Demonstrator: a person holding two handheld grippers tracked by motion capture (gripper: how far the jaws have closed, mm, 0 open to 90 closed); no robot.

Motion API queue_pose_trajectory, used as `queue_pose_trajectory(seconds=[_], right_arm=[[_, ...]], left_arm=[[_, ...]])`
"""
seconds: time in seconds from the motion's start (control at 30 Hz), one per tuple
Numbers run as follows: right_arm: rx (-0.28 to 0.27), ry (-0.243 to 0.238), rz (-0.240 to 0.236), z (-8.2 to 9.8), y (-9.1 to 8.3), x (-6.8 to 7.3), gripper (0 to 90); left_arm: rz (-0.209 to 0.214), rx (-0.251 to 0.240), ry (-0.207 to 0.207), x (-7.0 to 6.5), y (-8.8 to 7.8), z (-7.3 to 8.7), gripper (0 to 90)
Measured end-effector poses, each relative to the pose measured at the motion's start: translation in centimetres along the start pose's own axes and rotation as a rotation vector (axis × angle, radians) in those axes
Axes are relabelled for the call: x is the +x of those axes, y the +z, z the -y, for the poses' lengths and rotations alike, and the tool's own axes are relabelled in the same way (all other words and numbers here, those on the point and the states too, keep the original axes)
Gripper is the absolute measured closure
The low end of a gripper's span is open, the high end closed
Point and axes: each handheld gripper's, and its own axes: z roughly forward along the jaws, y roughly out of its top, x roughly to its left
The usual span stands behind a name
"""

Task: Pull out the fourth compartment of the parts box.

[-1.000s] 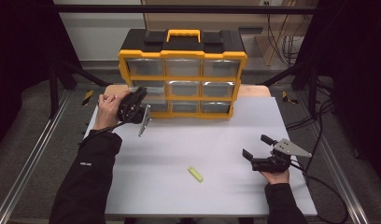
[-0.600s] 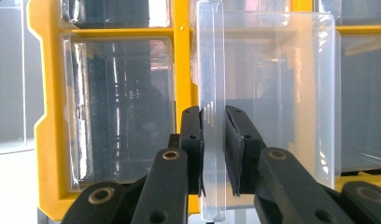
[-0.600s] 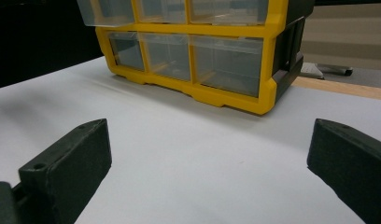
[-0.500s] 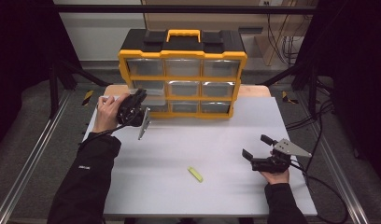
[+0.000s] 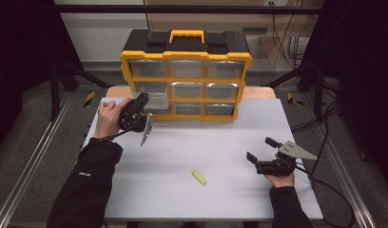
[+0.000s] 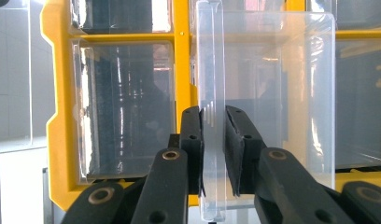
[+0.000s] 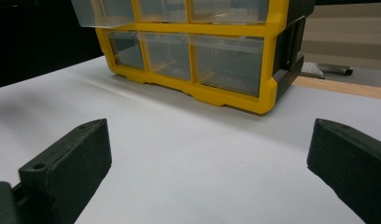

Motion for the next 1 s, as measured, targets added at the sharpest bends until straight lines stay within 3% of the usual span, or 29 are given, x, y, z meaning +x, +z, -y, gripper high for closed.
queue_pose_trajectory(seconds=[1.0], right_arm=[[0.001, 0.001, -0.002, 0.0, 0.0, 0.0, 0.4]], left_arm=[[-0.019, -0.013, 0.008, -0.3, -2.1, -0.5, 78.0]])
